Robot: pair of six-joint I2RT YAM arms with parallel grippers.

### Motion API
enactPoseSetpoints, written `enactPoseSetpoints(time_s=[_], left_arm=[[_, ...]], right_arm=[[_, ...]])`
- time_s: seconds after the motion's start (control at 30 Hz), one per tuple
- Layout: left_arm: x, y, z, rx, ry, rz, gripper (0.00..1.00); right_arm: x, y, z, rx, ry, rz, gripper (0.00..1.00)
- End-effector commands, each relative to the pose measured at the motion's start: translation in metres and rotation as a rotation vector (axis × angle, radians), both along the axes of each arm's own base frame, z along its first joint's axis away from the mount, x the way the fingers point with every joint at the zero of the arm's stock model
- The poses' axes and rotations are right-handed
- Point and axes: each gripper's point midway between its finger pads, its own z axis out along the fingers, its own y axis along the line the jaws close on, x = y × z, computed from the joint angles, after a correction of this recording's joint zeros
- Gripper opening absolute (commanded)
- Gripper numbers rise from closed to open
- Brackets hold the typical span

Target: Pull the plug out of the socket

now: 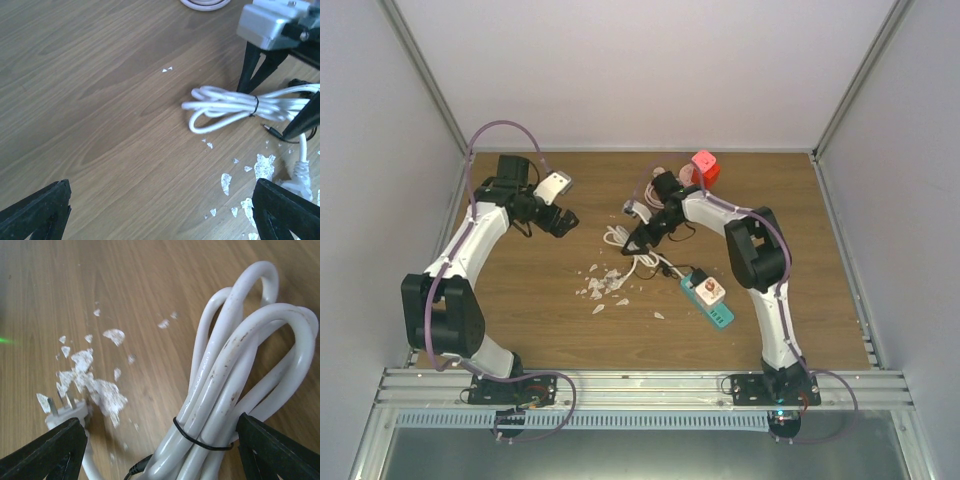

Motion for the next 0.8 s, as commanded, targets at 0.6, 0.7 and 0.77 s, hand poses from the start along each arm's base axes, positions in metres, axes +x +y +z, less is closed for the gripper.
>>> enactPoseSetpoints(time_s=[0.6,0.7,0.77], left_arm=[[0.000,0.035,0.011,-0.108,0.017,0.049,0.99],[0.006,0.029,0.012,-0.113,0.009,0.011,0.99],[0.012,0.025,0.010,-0.102,0.004,-0.012,0.99]], right_arm=[[-0.062,0.084,0.101,0.176,-0.230,0.313,0.92],[-0.062,0.072,0.128,0.201,-0.289,0.305,0.94],[-0.063,0.059,0.144,0.216,-0.320,0.293,0.98]])
